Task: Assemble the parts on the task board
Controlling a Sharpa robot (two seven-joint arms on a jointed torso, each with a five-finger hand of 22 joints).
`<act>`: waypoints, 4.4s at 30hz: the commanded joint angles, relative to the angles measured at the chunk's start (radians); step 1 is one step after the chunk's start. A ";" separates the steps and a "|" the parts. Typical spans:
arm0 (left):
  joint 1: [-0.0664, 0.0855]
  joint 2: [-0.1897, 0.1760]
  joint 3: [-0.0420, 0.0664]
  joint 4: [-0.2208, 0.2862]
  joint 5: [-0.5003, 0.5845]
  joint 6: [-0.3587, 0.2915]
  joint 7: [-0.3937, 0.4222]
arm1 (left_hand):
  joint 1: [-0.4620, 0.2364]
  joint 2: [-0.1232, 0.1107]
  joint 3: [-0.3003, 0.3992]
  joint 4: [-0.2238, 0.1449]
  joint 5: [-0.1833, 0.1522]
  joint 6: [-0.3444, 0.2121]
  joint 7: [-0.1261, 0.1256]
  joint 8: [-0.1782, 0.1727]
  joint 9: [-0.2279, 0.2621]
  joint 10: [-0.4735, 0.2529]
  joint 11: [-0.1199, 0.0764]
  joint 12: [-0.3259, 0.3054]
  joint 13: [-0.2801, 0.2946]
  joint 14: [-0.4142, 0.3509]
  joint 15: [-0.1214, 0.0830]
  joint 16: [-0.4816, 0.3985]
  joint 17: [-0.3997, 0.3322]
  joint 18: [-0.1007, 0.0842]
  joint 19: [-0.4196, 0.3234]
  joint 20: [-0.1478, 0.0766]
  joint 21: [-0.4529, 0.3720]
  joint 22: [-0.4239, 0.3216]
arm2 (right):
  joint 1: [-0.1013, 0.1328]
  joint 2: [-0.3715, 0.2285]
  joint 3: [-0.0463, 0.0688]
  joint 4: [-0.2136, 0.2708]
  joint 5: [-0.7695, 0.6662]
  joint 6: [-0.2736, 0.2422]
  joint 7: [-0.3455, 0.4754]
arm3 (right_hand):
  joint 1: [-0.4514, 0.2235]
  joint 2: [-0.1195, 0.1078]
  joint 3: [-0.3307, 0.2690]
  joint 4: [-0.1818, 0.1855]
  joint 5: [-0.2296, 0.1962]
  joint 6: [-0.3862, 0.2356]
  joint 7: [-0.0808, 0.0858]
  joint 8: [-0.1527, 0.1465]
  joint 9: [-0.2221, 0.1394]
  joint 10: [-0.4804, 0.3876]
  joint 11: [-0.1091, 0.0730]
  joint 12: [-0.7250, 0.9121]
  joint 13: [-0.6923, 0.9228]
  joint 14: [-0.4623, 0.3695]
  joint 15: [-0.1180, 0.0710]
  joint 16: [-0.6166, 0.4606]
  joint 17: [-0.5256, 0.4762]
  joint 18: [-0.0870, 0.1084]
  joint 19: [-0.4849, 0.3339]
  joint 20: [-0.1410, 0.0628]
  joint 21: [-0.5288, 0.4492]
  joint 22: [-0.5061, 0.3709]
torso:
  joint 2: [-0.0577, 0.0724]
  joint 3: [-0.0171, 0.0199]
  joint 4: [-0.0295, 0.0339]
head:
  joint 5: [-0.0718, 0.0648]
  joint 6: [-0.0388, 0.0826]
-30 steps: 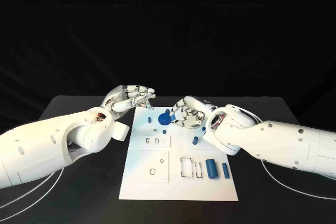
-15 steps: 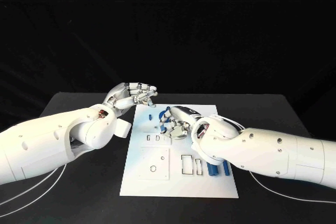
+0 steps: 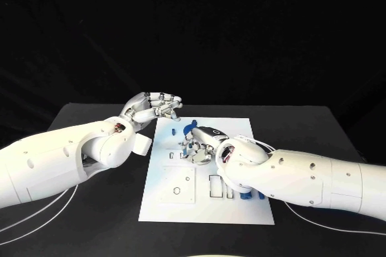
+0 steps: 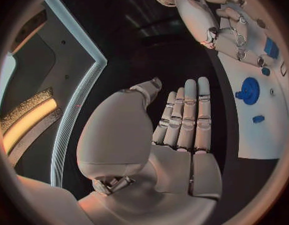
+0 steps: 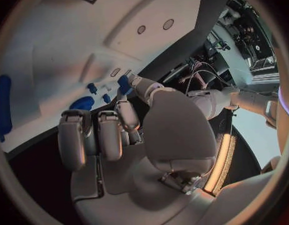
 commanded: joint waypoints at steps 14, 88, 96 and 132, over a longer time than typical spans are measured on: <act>0.001 0.006 0.000 -0.004 0.003 0.033 0.002 | -0.002 0.007 0.000 0.000 -0.004 -0.003 0.016 -0.005 0.002 -0.005 0.000 0.002 0.001 -0.008 0.002 0.003 -0.001 0.010 -0.007 0.000 0.006 0.001 | -0.024 0.024 -0.005 -0.046 -0.044 0.033 -0.008 | -0.014 -0.007 -0.001 0.006 0.002 -0.012 0.002 0.014 0.058 -0.002 0.000 -0.007 -0.003 0.069 -0.004 -0.006 0.105 -0.010 0.040 -0.003 -0.009 0.194 | 0.001 -0.0002 0.0015 | -0.001 -0.011; 0.012 0.010 -0.003 -0.123 -0.305 0.124 -0.376 | -0.218 0.059 -0.118 0.111 -0.001 -0.070 -0.044 0.283 0.190 -0.090 -0.076 0.809 0.553 0.558 -0.077 0.780 0.840 -0.048 0.346 -0.079 0.633 0.619 | 0.084 -0.256 0.008 0.117 0.473 0.018 0.279 | 0.147 -0.019 -0.312 0.157 0.093 -0.145 0.057 -0.141 0.002 -0.226 0.049 -0.298 -0.281 -0.022 0.036 -0.244 -0.162 0.071 -0.155 0.035 -0.389 -0.021 | -0.023 0.0049 -0.0072 | 0.008 -0.009; 0.045 0.047 -0.003 -0.154 -0.491 0.346 -0.609 | -0.157 0.085 -0.058 0.105 -0.002 -0.127 -0.042 0.284 0.185 -0.102 -0.080 0.825 0.558 0.610 -0.090 0.825 0.934 -0.051 0.424 -0.101 0.641 0.628 | 0.110 -0.334 0.008 0.095 0.716 0.048 0.326 | 0.174 -0.072 -0.146 0.188 0.091 -0.124 0.059 -0.141 0.009 -0.271 0.054 -0.777 -0.711 -0.248 0.049 -0.882 -0.602 0.143 -0.397 0.046 -1.009 -0.426 | -0.036 0.0089 -0.0090 | 0.017 -0.017; 0.107 0.239 -0.054 -0.202 -0.765 0.514 -0.892 | -0.393 0.134 -0.178 0.117 -0.004 -0.065 -0.104 0.486 0.277 0.170 -0.133 1.181 0.959 0.613 -0.132 0.823 0.939 -0.153 0.647 -0.131 0.903 1.211 | 0.119 -0.364 0.008 -0.023 0.769 0.001 0.397 | -0.011 -0.071 -0.087 -0.030 0.141 -0.053 0.042 -0.116 0.011 0.074 0.036 0.115 0.072 0.064 0.032 -0.007 0.183 0.031 -0.063 0.031 -0.190 0.090 | -0.039 0.0104 -0.0099 | 0.027 -0.038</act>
